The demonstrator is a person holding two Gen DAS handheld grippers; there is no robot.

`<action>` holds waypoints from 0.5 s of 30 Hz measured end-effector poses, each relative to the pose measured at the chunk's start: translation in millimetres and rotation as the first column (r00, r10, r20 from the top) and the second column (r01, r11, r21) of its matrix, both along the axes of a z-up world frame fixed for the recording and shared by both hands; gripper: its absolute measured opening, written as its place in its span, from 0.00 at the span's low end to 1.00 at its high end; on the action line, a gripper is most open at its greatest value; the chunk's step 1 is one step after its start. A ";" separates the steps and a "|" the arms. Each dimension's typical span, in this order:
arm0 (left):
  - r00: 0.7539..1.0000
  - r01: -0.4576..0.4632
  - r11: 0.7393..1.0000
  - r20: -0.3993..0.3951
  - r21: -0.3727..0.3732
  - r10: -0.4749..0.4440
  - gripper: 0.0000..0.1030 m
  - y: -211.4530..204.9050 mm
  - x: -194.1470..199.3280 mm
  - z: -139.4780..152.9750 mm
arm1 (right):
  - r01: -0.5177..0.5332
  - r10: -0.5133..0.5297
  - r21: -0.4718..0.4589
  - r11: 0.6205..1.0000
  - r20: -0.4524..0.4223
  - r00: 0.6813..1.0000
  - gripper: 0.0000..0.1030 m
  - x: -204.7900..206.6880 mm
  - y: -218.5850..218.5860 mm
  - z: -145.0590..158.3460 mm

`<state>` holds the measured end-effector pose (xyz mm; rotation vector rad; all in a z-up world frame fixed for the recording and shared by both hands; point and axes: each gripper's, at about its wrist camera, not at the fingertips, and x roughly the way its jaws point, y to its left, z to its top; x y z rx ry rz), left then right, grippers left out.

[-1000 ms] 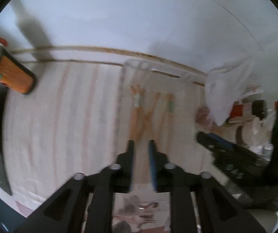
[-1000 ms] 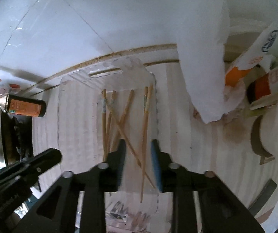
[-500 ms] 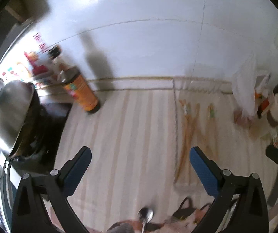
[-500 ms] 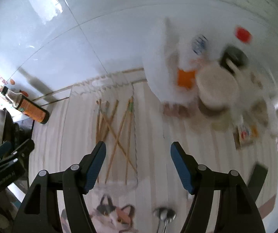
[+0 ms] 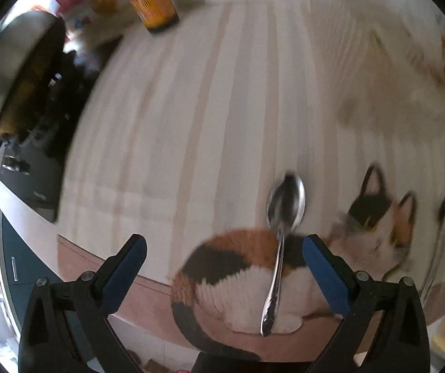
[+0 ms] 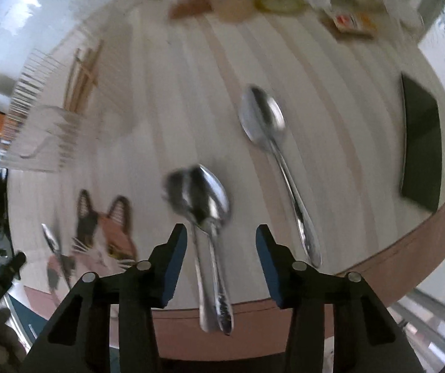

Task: Organize utensils
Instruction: 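Grasp a steel spoon by its handle with the right tool while the left tool grasps another spoon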

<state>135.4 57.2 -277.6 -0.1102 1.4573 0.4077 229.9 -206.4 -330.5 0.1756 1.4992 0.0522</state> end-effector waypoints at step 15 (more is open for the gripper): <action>0.999 0.029 0.994 -0.027 -0.108 -0.032 0.88 -10.4 -1.1 -41.2 | -0.052 0.054 -0.136 0.989 0.007 0.999 0.05 -11.4 -2.9 -12.2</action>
